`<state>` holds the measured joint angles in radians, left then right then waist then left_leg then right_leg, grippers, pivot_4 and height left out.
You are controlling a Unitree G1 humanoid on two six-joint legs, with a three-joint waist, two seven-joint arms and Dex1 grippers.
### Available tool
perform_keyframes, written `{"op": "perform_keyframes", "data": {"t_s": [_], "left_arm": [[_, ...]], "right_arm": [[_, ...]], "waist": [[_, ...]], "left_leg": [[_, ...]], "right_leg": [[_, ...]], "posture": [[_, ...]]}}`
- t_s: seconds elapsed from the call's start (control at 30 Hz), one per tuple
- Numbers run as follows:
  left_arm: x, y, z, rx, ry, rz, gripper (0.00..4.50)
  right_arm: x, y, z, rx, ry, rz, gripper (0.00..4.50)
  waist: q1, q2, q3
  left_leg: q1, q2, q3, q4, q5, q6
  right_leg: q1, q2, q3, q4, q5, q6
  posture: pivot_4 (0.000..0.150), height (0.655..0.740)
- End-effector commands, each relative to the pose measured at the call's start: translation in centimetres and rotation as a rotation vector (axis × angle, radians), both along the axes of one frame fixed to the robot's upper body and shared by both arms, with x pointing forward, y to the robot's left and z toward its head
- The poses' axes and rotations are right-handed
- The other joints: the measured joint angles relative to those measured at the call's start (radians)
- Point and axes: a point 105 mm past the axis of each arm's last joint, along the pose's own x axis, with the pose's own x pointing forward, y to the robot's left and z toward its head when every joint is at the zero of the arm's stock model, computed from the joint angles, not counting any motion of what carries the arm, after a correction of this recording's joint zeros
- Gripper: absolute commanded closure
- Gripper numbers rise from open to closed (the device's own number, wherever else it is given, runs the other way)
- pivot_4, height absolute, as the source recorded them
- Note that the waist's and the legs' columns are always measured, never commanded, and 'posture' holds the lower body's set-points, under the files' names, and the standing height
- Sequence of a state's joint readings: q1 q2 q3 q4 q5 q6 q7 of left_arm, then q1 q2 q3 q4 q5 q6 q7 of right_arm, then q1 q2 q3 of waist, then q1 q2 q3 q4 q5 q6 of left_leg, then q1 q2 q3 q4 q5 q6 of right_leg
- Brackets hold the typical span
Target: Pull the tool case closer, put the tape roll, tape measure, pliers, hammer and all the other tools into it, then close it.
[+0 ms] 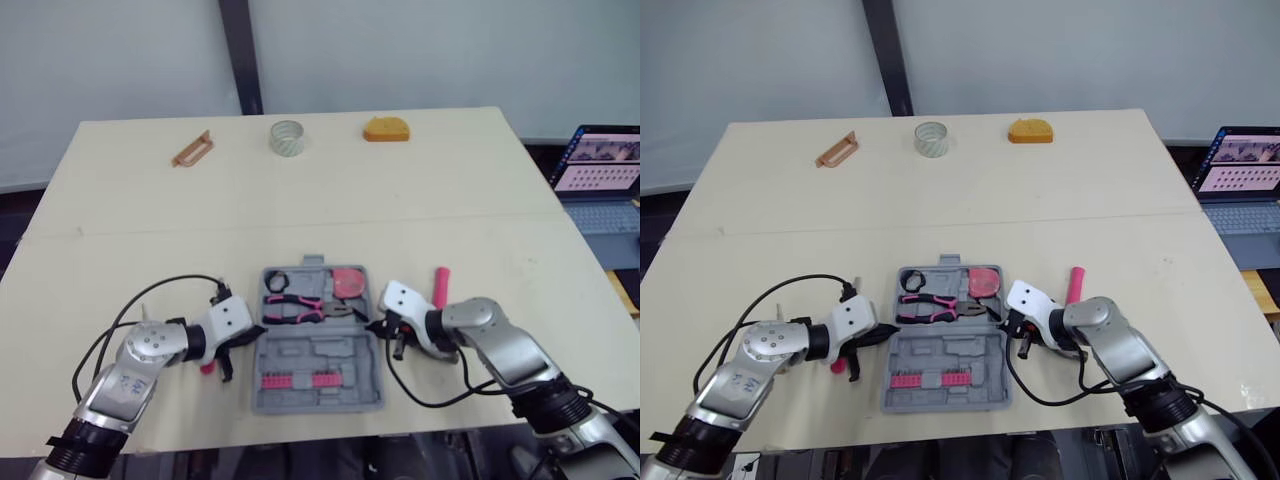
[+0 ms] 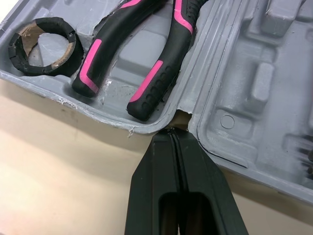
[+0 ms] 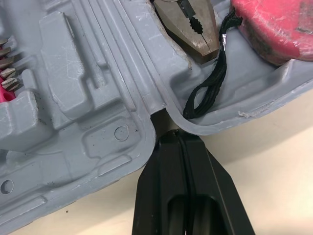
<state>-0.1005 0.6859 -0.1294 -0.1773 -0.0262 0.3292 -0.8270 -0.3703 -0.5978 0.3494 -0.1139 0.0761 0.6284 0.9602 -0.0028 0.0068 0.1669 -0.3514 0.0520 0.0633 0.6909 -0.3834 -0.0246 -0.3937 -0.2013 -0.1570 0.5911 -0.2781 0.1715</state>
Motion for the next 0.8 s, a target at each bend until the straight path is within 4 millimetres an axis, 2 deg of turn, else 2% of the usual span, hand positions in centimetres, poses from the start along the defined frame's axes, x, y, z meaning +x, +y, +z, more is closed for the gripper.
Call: {"op": "perform_keyframes", "data": {"t_s": [0.03, 0.37, 0.8], "left_arm": [[-0.24, -1.96, 1.02, -0.040, -0.045, -0.081, 4.50], [-0.71, -2.12, 0.79, -0.044, -0.024, -0.097, 4.50], [-1.07, -2.05, 0.60, -0.045, -0.007, -0.100, 4.50]], "right_arm": [[0.05, 1.55, 0.88, 0.038, -0.046, 0.048, 4.48], [-0.75, 1.69, 0.48, 0.036, -0.013, 0.069, 4.48], [-0.76, 1.80, 0.29, 0.036, -0.006, 0.071, 4.48]], "waist": [[0.000, 0.000, 0.000], [0.000, 0.000, 0.000], [0.000, 0.000, 0.000]], "left_leg": [[0.000, 0.000, 0.000, 0.000, 0.000, 0.000], [0.000, 0.000, 0.000, 0.000, 0.000, 0.000], [0.000, 0.000, 0.000, 0.000, 0.000, 0.000]], "right_leg": [[0.000, 0.000, 0.000, 0.000, 0.000, 0.000], [0.000, 0.000, 0.000, 0.000, 0.000, 0.000], [0.000, 0.000, 0.000, 0.000, 0.000, 0.000]], "posture": [[0.150, 0.7400], [0.150, 0.7400], [0.150, 0.7400]]}}
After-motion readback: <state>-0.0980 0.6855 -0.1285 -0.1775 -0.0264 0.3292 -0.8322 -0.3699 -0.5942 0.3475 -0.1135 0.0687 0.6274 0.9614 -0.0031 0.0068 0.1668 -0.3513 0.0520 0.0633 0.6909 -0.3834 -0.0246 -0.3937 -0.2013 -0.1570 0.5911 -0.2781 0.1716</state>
